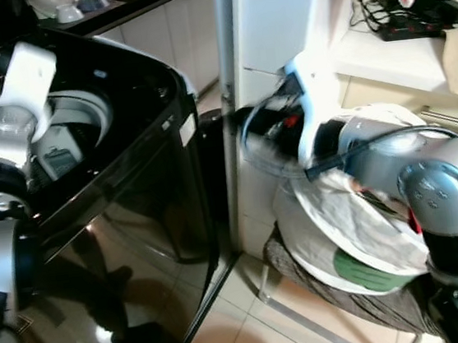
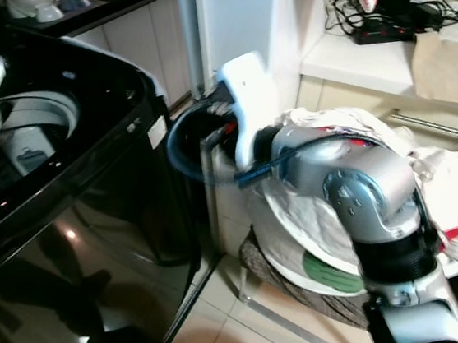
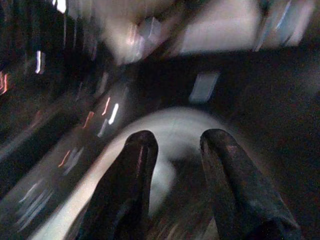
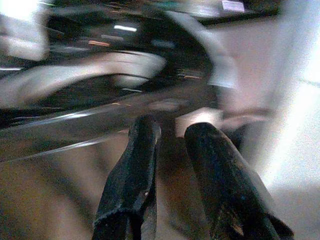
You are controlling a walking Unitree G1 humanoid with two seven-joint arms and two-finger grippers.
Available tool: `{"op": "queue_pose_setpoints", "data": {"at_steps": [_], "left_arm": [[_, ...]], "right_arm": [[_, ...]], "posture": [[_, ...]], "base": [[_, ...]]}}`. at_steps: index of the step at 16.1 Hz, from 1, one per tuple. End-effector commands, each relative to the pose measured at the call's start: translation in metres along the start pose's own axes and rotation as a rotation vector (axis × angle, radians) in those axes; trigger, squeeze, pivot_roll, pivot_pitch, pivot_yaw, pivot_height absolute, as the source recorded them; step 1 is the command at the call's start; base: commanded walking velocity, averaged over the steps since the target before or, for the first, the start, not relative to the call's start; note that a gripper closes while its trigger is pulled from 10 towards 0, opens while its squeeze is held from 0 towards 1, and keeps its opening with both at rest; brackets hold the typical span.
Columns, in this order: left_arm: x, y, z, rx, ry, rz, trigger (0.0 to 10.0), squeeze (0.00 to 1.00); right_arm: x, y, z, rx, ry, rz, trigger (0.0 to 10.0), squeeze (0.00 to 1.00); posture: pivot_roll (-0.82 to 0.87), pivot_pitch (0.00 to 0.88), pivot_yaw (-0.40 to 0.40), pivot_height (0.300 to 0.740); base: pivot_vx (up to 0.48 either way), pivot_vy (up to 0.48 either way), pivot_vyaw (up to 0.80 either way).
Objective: Clothes washing
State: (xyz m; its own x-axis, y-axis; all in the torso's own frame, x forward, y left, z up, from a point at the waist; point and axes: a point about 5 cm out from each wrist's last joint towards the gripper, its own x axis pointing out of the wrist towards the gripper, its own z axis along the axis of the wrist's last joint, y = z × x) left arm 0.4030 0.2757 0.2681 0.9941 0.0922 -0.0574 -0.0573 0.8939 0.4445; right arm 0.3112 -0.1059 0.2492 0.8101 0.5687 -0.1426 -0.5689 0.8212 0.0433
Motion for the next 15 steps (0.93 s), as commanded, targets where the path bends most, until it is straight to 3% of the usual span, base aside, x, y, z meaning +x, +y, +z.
{"op": "queue_pose_setpoints", "data": {"at_steps": [1, 2, 3, 4, 5, 6, 8, 10, 12, 15], "left_arm": [[-0.003, -0.022, 0.032, -0.154, -0.276, -0.114, 10.0, 0.00], [-0.005, -0.031, 0.035, -0.219, -0.320, -0.167, 10.0, 0.00], [-0.014, -0.056, 0.038, -0.302, -0.411, -0.312, 10.0, 0.00], [-0.020, -0.070, 0.035, -0.334, -0.428, -0.381, 10.0, 0.00], [-0.038, -0.102, 0.028, -0.317, -0.460, -0.514, 10.0, 0.00], [-0.047, -0.115, 0.028, -0.320, -0.485, -0.573, 10.0, 0.00], [-0.082, -0.150, 0.025, -0.282, -0.552, -0.749, 10.0, 0.00], [-0.102, -0.163, 0.019, -0.236, -0.542, -0.865, 10.0, 0.00], [-0.114, -0.167, 0.015, -0.232, -0.523, -0.936, 10.0, 0.00], [-0.134, -0.174, 0.007, -0.177, -0.464, -1.019, 10.0, 0.00]], "right_arm": [[-0.003, -0.040, -0.004, -0.065, 0.011, -0.255, 10.0, 1.00], [-0.004, -0.049, -0.007, -0.080, 0.028, -0.302, 10.0, 1.00], [-0.006, -0.066, -0.014, -0.091, 0.053, -0.379, 10.0, 1.00], [-0.007, -0.075, -0.018, -0.087, 0.064, -0.410, 10.0, 1.00], [-0.009, -0.095, -0.024, -0.078, 0.066, -0.483, 10.0, 1.00], [-0.010, -0.102, -0.026, -0.082, 0.069, -0.516, 10.0, 1.00], [-0.018, -0.129, -0.026, -0.074, 0.042, -0.627, 10.0, 1.00], [-0.028, -0.145, -0.028, -0.072, 0.076, -0.704, 10.0, 1.00], [-0.034, -0.155, -0.033, -0.033, 0.099, -0.745, 10.0, 1.00], [-0.038, -0.172, -0.052, 0.108, 0.124, -0.750, 10.0, 1.00]], "posture": [[-0.03, 0.000, 0.035, 0.740], [-0.03, 0.000, 0.035, 0.740], [-0.04, 0.000, 0.038, 0.740], [-0.04, 0.000, 0.038, 0.740], [-0.04, 0.000, 0.041, 0.740], [-0.04, 0.000, 0.041, 0.740], [-0.04, 0.000, 0.039, 0.740], [-0.03, 0.000, 0.033, 0.740], [-0.03, 0.000, 0.032, 0.740], [-0.03, 0.000, 0.041, 0.740]], "base": [[0.000, 0.000, 0.00], [0.000, 0.000, 0.00], [0.000, 0.000, 0.00], [0.000, 0.000, 0.00], [0.000, 0.000, 0.00], [0.000, 0.000, 0.00], [0.000, 0.000, 0.00], [0.000, 0.000, 0.00], [0.000, 0.000, 0.00], [0.000, 0.000, 0.00]]}}
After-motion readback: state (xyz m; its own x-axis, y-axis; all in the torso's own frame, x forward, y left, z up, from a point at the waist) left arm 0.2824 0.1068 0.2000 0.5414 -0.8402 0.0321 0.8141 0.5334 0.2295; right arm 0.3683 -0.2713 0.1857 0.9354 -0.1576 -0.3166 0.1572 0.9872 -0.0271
